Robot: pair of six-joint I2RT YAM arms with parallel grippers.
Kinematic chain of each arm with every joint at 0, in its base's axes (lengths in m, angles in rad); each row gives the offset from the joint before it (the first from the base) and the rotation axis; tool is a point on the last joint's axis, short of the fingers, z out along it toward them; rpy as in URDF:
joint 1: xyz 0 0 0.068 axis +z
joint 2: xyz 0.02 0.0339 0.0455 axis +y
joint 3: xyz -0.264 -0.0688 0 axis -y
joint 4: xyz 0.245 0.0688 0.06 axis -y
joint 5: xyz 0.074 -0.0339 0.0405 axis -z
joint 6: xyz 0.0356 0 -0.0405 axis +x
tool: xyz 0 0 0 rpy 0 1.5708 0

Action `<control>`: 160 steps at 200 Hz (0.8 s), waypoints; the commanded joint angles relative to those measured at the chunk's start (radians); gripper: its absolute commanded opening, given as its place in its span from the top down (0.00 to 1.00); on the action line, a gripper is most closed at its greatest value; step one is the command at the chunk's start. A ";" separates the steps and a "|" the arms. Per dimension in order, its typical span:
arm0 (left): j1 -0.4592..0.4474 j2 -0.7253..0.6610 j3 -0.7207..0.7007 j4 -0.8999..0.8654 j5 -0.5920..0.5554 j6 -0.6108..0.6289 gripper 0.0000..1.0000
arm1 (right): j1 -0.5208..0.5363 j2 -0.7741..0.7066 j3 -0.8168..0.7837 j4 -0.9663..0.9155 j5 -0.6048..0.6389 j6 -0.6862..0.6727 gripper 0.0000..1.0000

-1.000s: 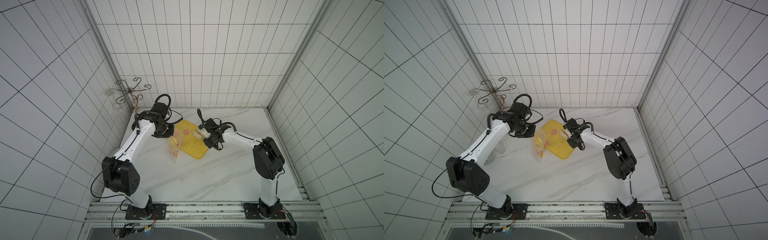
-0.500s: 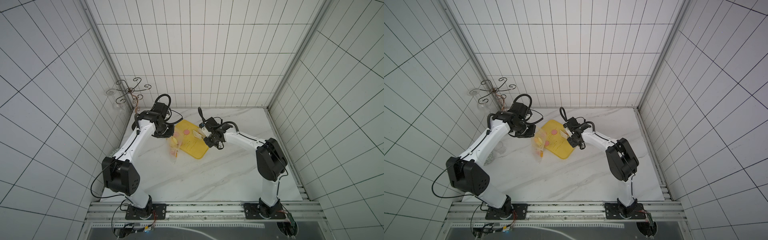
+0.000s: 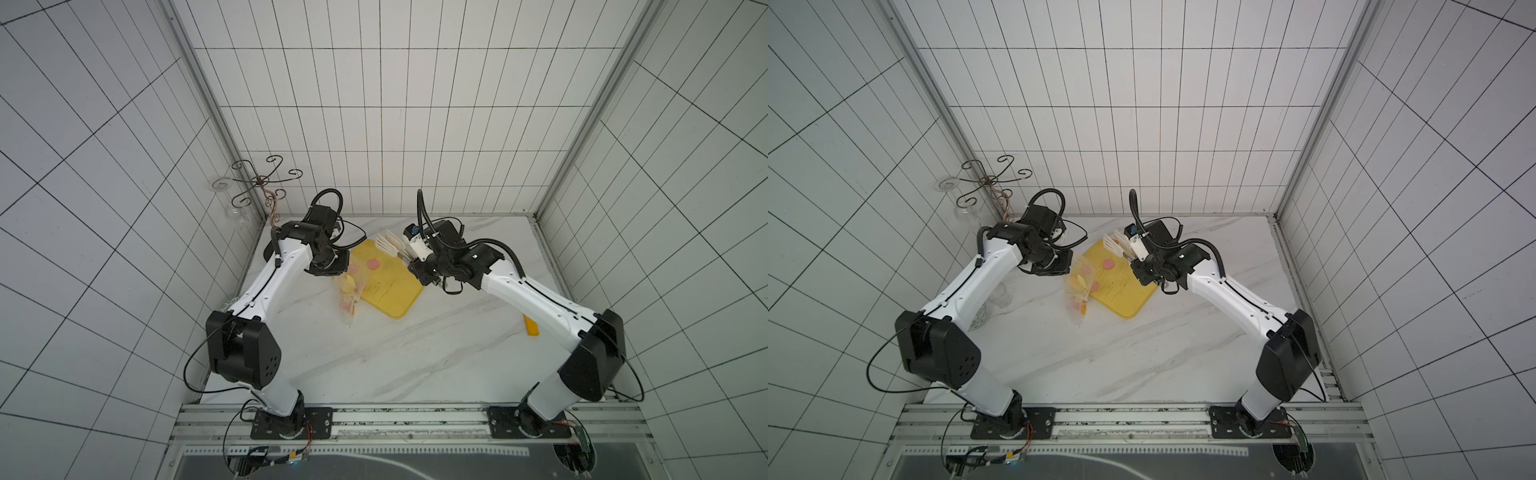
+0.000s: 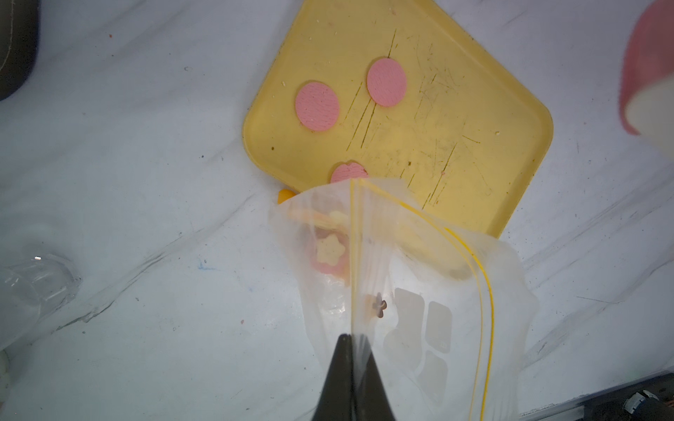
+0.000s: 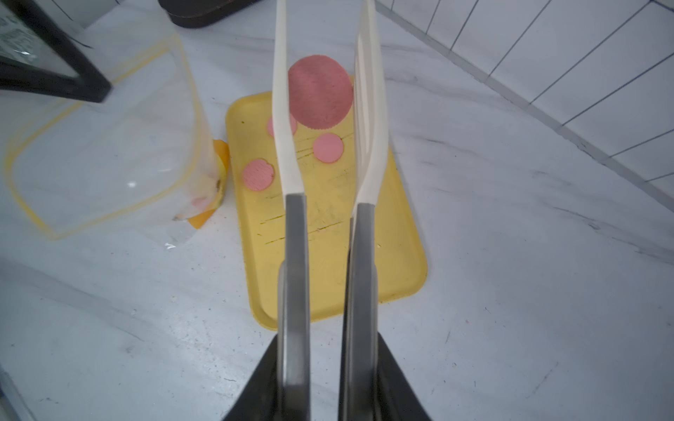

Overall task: Put the cookies into a resealable bag to prevent moisture
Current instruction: Pick up the cookie from the tray, then place the cookie in the ziploc bag.

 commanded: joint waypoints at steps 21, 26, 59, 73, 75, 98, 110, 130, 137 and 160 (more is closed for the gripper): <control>-0.005 0.024 0.043 0.014 0.020 -0.001 1.00 | 0.087 -0.050 -0.006 -0.006 -0.110 0.072 0.66; -0.005 0.024 0.043 0.014 0.021 -0.001 1.00 | 0.093 -0.052 -0.012 -0.004 -0.117 0.075 0.66; -0.008 0.015 0.043 0.017 0.045 -0.009 1.00 | 0.106 -0.025 -0.016 -0.001 -0.138 0.074 0.66; -0.007 0.008 0.043 0.016 0.046 -0.012 1.00 | 0.107 -0.001 -0.011 -0.026 -0.127 0.068 0.66; -0.007 0.008 0.043 0.015 0.047 -0.012 1.00 | 0.107 0.000 -0.012 -0.027 -0.125 0.066 0.66; 0.001 -0.002 0.048 0.008 0.047 -0.012 1.00 | 0.106 0.004 -0.026 -0.036 -0.109 0.063 0.66; 0.001 -0.003 0.054 0.005 0.047 -0.014 1.00 | 0.105 0.003 -0.033 -0.037 -0.103 0.061 0.66; 0.000 -0.001 0.057 0.005 0.056 -0.014 1.00 | 0.104 0.005 -0.031 -0.031 -0.108 0.061 0.63; 0.001 0.000 0.056 0.005 0.059 -0.013 1.00 | 0.105 0.005 -0.027 -0.028 -0.107 0.061 0.61; 0.000 -0.002 0.054 0.006 0.057 -0.013 1.00 | 0.103 -0.004 -0.013 -0.023 -0.088 0.060 0.55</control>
